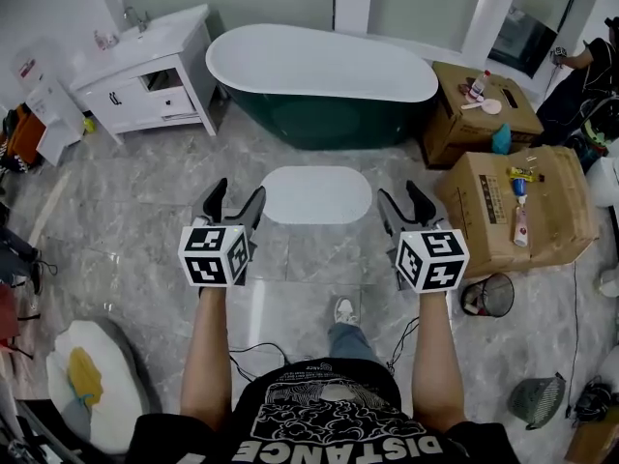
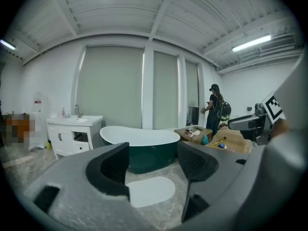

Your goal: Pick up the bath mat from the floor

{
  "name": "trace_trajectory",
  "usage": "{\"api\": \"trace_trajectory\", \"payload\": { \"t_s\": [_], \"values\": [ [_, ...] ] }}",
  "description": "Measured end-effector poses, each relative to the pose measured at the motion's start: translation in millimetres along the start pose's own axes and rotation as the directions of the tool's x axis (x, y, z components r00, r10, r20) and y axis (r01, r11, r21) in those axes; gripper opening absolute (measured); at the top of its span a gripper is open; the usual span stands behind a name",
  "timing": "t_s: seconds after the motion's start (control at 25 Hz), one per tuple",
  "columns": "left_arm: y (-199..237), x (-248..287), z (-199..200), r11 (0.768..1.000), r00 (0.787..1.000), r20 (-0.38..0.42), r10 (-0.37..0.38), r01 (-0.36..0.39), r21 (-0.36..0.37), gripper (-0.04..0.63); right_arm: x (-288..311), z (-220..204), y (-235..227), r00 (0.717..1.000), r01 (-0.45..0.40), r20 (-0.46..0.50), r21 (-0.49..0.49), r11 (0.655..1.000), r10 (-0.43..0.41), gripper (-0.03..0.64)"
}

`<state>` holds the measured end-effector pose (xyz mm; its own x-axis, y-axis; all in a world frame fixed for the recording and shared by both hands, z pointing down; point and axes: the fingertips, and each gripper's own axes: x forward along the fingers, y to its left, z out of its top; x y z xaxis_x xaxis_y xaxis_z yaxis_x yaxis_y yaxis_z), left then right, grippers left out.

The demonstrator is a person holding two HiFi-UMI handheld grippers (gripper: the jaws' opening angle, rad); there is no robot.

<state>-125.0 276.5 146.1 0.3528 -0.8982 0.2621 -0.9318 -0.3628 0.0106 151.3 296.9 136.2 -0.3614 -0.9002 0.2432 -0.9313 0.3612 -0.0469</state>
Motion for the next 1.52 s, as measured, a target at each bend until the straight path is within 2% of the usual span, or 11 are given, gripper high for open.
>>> {"api": "trace_trajectory", "payload": {
  "t_s": [0.36, 0.76, 0.96, 1.2, 1.52],
  "values": [
    [10, 84, 24, 0.996, 0.996, -0.012, 0.083, -0.083, -0.015, 0.369, 76, 12, -76, 0.999, -0.039, -0.03, 0.027, 0.999, 0.04, 0.301],
    [13, 152, 45, 0.991, 0.99, -0.016, 0.137, -0.137, 0.002, 0.371, 139, 20, -134, 0.997, -0.067, -0.034, 0.033, 0.997, 0.068, 0.302],
    [21, 168, 47, 0.988, 0.988, -0.017, 0.156, -0.156, -0.008, 0.371, 159, 20, -142, 0.996, -0.081, -0.037, 0.035, 0.996, 0.082, 0.302],
    [32, 192, 40, 0.99, 0.989, -0.039, 0.142, -0.143, -0.018, 0.371, 187, 21, -145, 0.995, -0.089, -0.048, 0.022, 0.996, 0.09, 0.302],
    [87, 245, 40, 0.992, 0.992, -0.041, 0.117, -0.119, -0.043, 0.371, 254, 33, -140, 0.997, -0.054, -0.061, 0.011, 0.998, 0.054, 0.304]
  ]
}}
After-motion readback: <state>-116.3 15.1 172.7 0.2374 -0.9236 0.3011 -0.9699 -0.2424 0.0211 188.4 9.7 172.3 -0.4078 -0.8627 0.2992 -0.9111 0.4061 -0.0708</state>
